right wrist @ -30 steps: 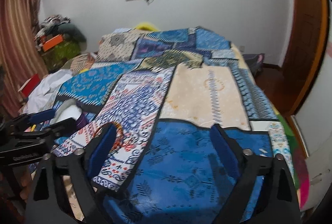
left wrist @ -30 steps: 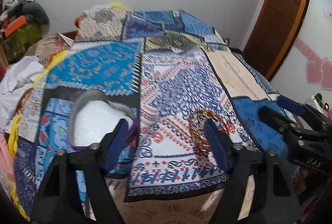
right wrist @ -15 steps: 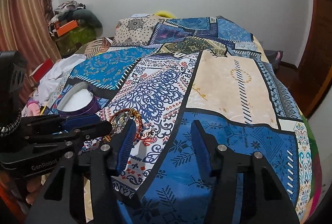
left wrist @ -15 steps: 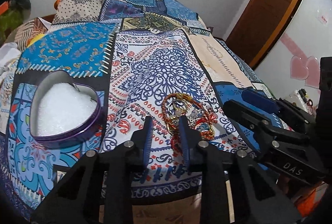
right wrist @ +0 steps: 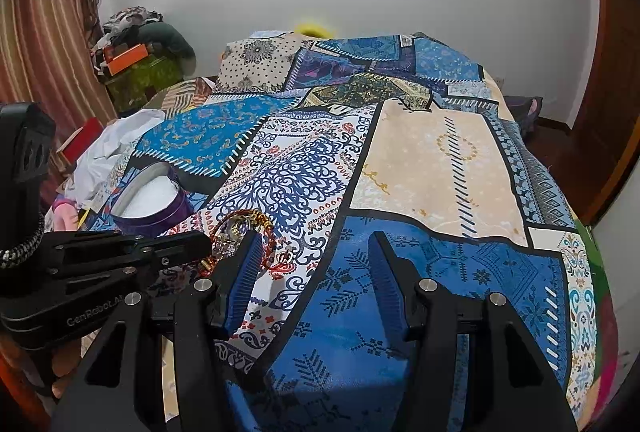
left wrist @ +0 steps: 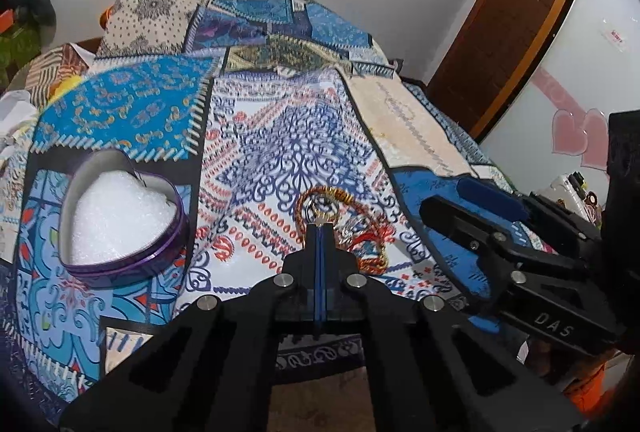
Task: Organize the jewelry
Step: 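Lift the gold bracelet with the left tool while the right tool grasps silver rings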
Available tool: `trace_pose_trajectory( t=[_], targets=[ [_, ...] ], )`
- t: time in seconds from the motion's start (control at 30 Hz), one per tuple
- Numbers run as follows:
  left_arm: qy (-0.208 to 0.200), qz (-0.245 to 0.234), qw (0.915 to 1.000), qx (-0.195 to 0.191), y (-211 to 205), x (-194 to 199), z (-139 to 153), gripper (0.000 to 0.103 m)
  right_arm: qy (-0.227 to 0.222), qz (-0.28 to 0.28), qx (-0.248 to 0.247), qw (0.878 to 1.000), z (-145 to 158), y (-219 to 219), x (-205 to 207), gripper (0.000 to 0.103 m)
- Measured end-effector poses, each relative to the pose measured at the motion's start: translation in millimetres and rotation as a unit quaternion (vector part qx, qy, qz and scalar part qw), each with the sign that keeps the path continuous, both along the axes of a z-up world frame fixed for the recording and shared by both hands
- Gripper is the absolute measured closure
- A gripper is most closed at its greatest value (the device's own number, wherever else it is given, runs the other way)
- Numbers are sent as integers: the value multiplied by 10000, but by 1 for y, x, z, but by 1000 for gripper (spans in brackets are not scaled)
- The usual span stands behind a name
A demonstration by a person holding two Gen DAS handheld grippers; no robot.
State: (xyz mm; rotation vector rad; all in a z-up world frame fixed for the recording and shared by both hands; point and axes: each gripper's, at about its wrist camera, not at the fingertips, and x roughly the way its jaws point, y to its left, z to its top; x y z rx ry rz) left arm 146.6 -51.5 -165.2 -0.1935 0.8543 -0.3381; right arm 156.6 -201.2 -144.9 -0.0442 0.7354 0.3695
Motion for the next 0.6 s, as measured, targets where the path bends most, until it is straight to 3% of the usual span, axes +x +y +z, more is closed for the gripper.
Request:
trace_pose_trajectory(
  t=[0.13,0.23,0.43,0.6],
  targets=[
    [-212,90,9997,87,4,-4,14,103,-30,-22,3,10000,3,-1,-1,52],
    [-116,196,9996,189,9,0,15,102,-49,-42,4,10000,4,-1,-3,52],
    [189,387,9988,225,19,20,3,81,-47,-54,6,10000,5,-2,-6,52],
    [395,270,9989,18,17,31,-8,80,8,-68,-25,10000,0,-5,-3,52]
  ],
)
